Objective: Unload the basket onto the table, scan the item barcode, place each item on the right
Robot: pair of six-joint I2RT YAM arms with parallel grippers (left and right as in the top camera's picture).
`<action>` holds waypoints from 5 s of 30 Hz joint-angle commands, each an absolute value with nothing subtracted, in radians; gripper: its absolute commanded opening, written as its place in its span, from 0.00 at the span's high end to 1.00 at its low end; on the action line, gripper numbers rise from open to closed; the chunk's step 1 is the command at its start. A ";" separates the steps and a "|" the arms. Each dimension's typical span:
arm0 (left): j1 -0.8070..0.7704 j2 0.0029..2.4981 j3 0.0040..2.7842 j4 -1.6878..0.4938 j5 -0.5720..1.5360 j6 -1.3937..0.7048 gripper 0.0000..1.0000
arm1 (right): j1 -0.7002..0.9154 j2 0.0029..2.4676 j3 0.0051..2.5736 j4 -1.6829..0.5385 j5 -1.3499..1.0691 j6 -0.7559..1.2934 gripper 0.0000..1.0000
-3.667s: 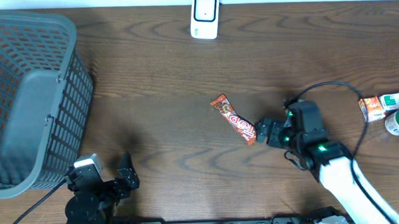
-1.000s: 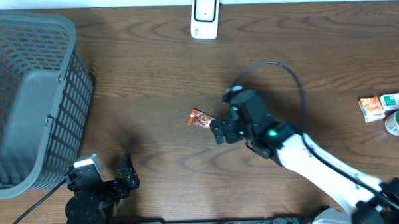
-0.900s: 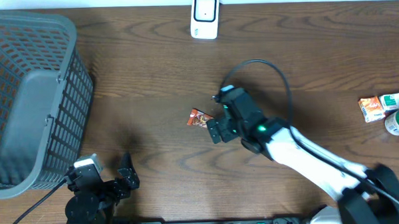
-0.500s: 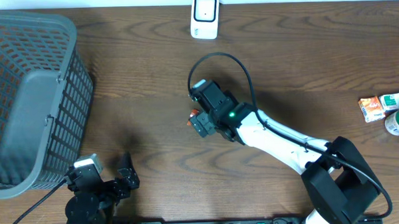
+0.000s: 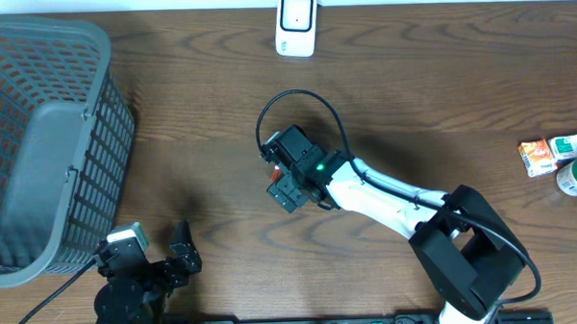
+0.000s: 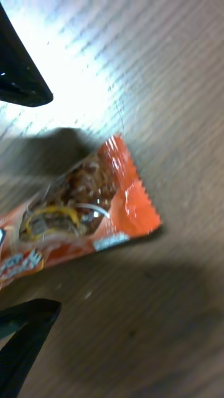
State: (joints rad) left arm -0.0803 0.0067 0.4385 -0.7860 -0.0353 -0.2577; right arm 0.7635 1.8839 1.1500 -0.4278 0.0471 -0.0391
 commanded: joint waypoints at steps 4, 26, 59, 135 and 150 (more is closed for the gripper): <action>-0.084 0.006 0.442 -0.785 -0.037 -0.244 0.02 | 0.769 1.924 1.159 -0.422 -0.017 -0.069 0.13; -0.084 0.006 0.442 -0.786 -0.037 -0.244 0.02 | 0.673 1.942 1.483 -0.471 -0.802 0.073 0.99; -0.084 0.006 0.442 -0.786 -0.037 -0.244 0.02 | 0.647 2.302 1.451 0.424 -1.558 -0.199 0.99; -0.084 0.006 0.442 -0.785 -0.037 -0.244 0.02 | 0.811 2.243 1.387 -0.716 -0.628 -0.246 0.15; -0.084 0.006 0.442 -0.785 -0.037 -0.244 0.02 | 0.810 2.242 1.413 -0.758 -0.464 -0.136 0.99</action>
State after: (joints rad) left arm -0.0803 0.0067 0.4381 -0.7860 -0.0353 -0.2577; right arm 0.8013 2.1872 1.4208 -0.7410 -0.7208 -0.2050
